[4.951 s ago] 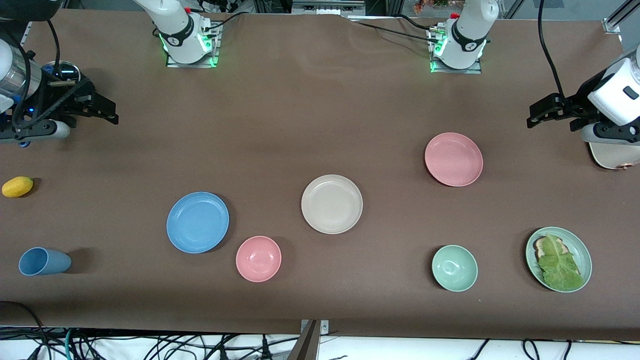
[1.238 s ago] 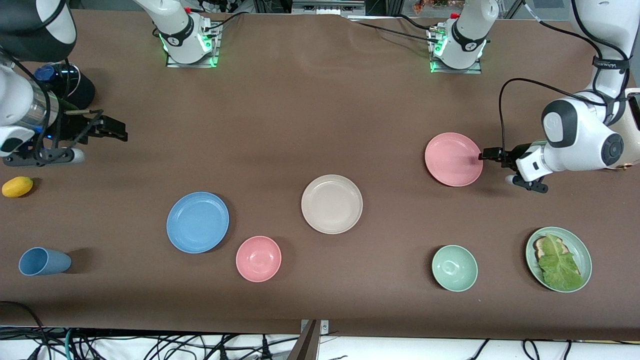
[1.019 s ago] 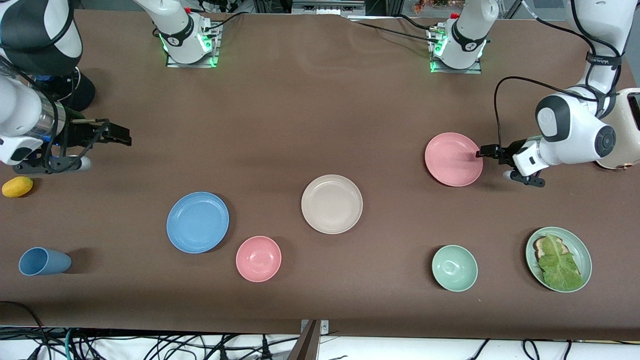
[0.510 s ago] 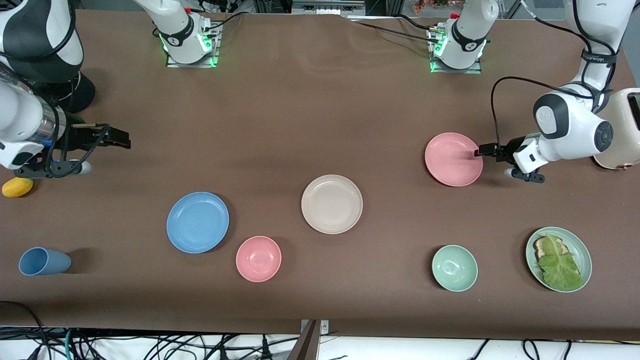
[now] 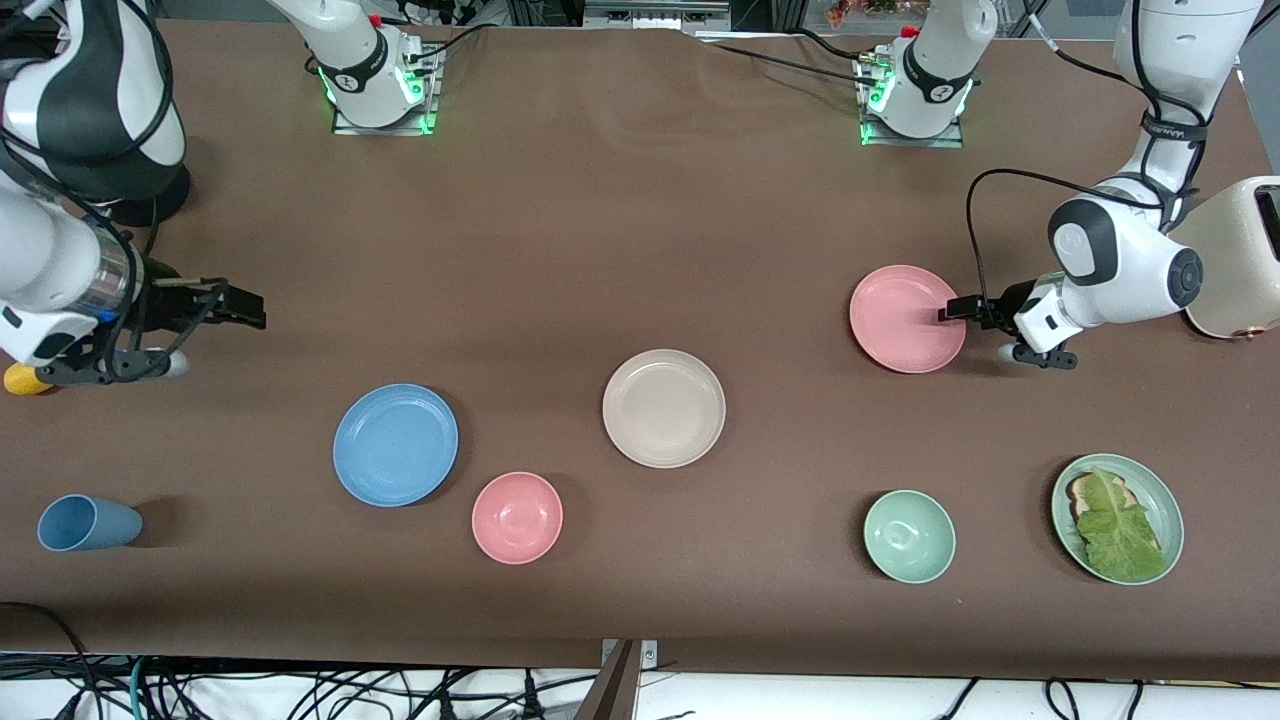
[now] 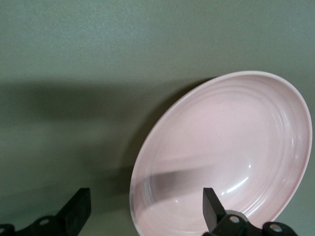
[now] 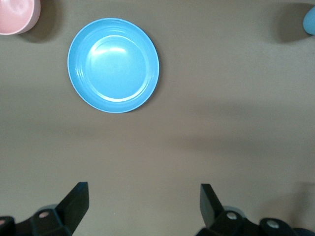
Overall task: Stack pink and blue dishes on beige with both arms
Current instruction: 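Lift the pink plate with the left gripper while the right gripper reaches the blue plate, then carry the pink plate toward the beige plate while the right gripper grasps the blue plate, then lower the pink plate onto the beige plate and open the left gripper, then withdraw the left gripper while the right gripper carries the blue plate toward the stack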
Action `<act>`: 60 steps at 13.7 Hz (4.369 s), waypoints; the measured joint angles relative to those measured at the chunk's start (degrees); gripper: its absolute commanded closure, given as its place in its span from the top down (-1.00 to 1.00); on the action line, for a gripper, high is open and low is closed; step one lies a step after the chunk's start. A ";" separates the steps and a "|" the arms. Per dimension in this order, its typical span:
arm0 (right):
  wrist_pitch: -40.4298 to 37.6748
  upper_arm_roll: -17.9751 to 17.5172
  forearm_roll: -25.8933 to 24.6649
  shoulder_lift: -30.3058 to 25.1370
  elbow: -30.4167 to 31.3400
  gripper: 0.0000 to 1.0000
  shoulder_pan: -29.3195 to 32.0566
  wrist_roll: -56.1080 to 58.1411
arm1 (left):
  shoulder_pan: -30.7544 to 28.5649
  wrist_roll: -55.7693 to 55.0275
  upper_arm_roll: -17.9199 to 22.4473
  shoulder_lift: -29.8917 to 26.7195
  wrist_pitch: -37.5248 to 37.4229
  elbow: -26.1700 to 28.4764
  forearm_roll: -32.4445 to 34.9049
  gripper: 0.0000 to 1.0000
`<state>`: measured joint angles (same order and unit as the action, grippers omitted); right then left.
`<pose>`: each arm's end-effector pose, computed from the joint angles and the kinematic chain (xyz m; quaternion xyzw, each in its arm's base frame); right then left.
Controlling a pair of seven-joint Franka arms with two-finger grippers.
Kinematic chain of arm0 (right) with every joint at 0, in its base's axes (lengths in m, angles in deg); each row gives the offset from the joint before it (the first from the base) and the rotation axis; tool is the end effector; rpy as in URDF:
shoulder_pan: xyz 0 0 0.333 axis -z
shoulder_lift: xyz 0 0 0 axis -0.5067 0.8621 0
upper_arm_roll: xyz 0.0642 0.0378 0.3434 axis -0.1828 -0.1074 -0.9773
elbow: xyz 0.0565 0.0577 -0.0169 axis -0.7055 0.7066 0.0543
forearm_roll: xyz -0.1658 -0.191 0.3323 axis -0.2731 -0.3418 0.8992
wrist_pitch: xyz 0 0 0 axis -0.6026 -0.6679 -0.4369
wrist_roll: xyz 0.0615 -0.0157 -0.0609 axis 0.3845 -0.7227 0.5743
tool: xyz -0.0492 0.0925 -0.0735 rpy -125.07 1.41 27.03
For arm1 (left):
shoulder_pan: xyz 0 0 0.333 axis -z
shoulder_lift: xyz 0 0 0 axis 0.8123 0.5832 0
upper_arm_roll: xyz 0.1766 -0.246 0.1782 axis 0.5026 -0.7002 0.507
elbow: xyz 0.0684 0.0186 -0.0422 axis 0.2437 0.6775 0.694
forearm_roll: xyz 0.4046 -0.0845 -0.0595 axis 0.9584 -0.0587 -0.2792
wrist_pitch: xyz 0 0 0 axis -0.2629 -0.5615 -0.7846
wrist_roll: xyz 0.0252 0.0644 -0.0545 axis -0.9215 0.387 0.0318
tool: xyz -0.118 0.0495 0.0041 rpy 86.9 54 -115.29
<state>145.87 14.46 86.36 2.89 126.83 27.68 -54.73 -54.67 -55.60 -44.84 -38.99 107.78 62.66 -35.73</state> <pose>0.6584 0.0366 0.4911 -0.9972 -0.0379 0.0637 0.0033 0.5130 0.0691 0.1695 0.9802 -0.0126 -0.1031 0.1683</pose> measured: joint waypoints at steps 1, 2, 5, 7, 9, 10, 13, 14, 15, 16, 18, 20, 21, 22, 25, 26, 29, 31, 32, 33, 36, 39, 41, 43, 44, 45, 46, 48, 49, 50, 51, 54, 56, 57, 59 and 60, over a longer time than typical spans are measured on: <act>0.94 0.00 0.00 1.13 -0.37 1.00 0.00 0.01 | 0.30 0.01 0.00 0.35 0.28 0.00 -0.42 0.43; 1.97 0.00 0.00 2.31 -0.64 1.00 0.00 0.02 | 0.56 0.01 0.00 0.51 0.49 0.00 -0.66 -0.10; 7.17 -0.02 -0.01 6.93 -0.89 1.00 -0.01 0.18 | 0.77 0.01 0.00 0.58 0.57 0.01 -1.10 -1.00; 12.03 -0.07 -0.01 10.64 -0.97 0.99 -0.08 0.33 | 0.76 0.01 0.04 0.61 0.40 0.02 -1.29 -1.00; 15.59 -0.23 -0.60 14.11 -1.52 0.99 -0.70 0.47 | 0.76 0.07 0.06 0.60 -0.10 0.01 -1.30 -1.00; 17.16 -0.28 -1.24 15.74 -1.94 0.99 -1.20 0.46 | 0.76 0.68 0.07 0.59 -0.18 -0.01 -1.30 -1.00; 21.27 -0.29 -1.82 19.82 -2.98 0.99 -1.80 0.46 | 0.76 3.05 0.20 0.52 -0.27 -0.13 -1.31 -1.00; 22.15 -0.25 -1.91 20.77 -3.05 0.99 -1.75 0.46 | 0.75 3.15 0.29 0.37 -0.57 -0.29 -1.31 -1.00; 22.68 -0.19 -1.96 21.46 -3.05 0.99 -1.67 0.46 | 0.75 3.15 0.33 0.06 -1.88 -0.85 -1.31 -1.00; 22.99 -0.13 -2.00 21.97 -3.04 0.99 -1.54 0.46 | 0.75 3.03 0.36 -0.33 -4.37 -2.16 -1.33 -1.00; 24.62 -0.02 -2.10 22.57 -2.41 0.99 -0.88 0.50 | 0.79 1.26 0.40 -1.35 -11.19 -6.94 -1.34 -1.00; 27.31 0.04 -2.19 22.89 -0.40 0.99 0.03 1.14 | 1.67 -1.62 0.37 -2.06 -15.82 -11.64 -1.34 -1.00; 28.10 0.04 -2.20 22.93 0.56 0.98 0.32 1.29 | 2.69 -3.30 0.34 -2.22 -16.56 -13.35 -1.34 -1.00; 28.60 0.05 -2.21 22.93 1.26 0.96 0.45 1.30 | 4.02 -5.28 0.28 -2.24 -16.83 -14.66 -1.34 -1.00; 30.63 0.05 -2.20 22.95 2.53 0.90 0.46 1.30 | 9.92 -14.50 0.02 -2.09 -16.85 -18.00 -1.35 -1.00; 31.57 0.09 -2.20 23.00 3.00 0.86 0.52 1.30 | 12.26 -18.36 -0.05 -1.89 -16.84 -19.18 -1.36 -1.00; 34.77 0.18 -2.20 24.37 3.80 0.77 1.56 1.30 | 19.32 -30.23 -0.22 -0.37 -16.71 -23.46 -1.47 -1.00; 36.27 0.17 -2.20 25.63 3.81 0.65 1.87 1.30 | 23.52 -37.44 -0.31 1.82 -16.62 -27.55 -1.54 -1.00; 36.52 0.13 -2.20 26.02 3.81 0.61 1.87 1.29 | 25.21 -40.19 -0.33 3.19 -16.51 -29.42 -1.54 -1.00; 36.61 0.05 -2.20 26.22 3.81 0.53 1.86 1.25 | 26.76 -42.57 -0.33 4.74 -15.76 -31.05 -1.54 -1.00; 36.62 -0.28 -2.10 26.25 3.80 0.08 1.84 1.08 | 30.78 -48.48 -0.39 9.19 -10.15 -33.13 -1.55 -1.00; 36.56 -0.40 -1.67 26.25 3.80 -0.15 1.78 1.03 | 34.80 -53.69 -0.50 12.50 -4.71 -33.39 -1.55 -1.00; 36.54 -0.48 -1.58 26.25 3.81 -0.24 1.76 0.98 | 36.62 -56.01 -0.50 14.00 -2.74 -33.51 -1.56 -1.00; 36.50 -0.75 -1.04 26.25 3.81 -0.30 1.75 0.97 | 36.88 -56.46 -0.44 15.05 -1.75 -33.62 -1.56 -1.00; 36.47 -0.91 -0.72 26.26 3.81 -0.37 1.75 0.97 | 36.86 -56.46 -0.29 15.43 -0.96 -33.70 -1.56 -1.00; 36.45 -1.09 -0.61 26.26 3.82 -0.44 1.75 0.95 | 36.86 -56.46 -0.15 15.67 -0.56 -33.75 -1.56 -1.00; 36.44 -1.21 -0.55 26.26 3.83 -0.54 1.75 0.94 | 36.86 -56.47 -0.07 15.87 -0.47 -33.78 -1.56 -1.00; 36.42 -1.26 -0.47 26.27 3.84 -0.77 1.75 0.91 | 36.86 -56.47 -0.04 16.25 -0.28 -33.79 -1.56 -1.00; 36.42 -1.26 -0.47 26.28 3.84 -0.89 1.75 0.91 | 36.86 -56.47 -0.04 16.47 -0.09 -33.82 -1.56 -1.00; 36.42 -1.26 -0.45 26.28 3.84 -1.00 1.75 0.91 | 36.86 -56.47 -0.04 16.76 0.21 -33.91 -1.56 -1.00; 36.42 -1.26 -0.45 26.28 3.84 -1.00 1.75 0.91 | 36.86 -56.47 -0.04 17.08 0.56 -34.12 -1.56 -0.92; 36.09 -1.31 -0.11 25.96 3.81 -1.00 1.76 0.95 | 36.86 -56.49 -0.04 18.01 0.81 -35.18 -1.56 -0.49; 36.09 -1.31 -0.11 25.96 3.82 -1.00 1.76 1.09 | 36.86 -56.51 -0.04 18.28 0.83 -35.56 -1.56 -0.21; 36.11 -1.33 -0.11 25.92 3.80 -1.00 1.76 1.18 | 36.86 -56.51 -0.04 18.29 0.83 -35.61 -1.56 -0.09; 35.78 -1.46 -0.12 25.60 3.53 -1.00 1.74 1.41 | 36.82 -56.51 0.05 18.29 0.88 -35.90 -1.56 0.02; 34.55 -1.61 -0.13 25.34 2.93 -1.00 1.70 1.52 | 36.71 -56.51 0.14 18.25 0.87 -36.36 -1.56 0.06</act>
<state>180.42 12.84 86.23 28.24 129.76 29.39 -53.21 -17.96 -112.11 -44.70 -20.75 108.65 26.30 -37.30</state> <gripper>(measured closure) 0.943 0.520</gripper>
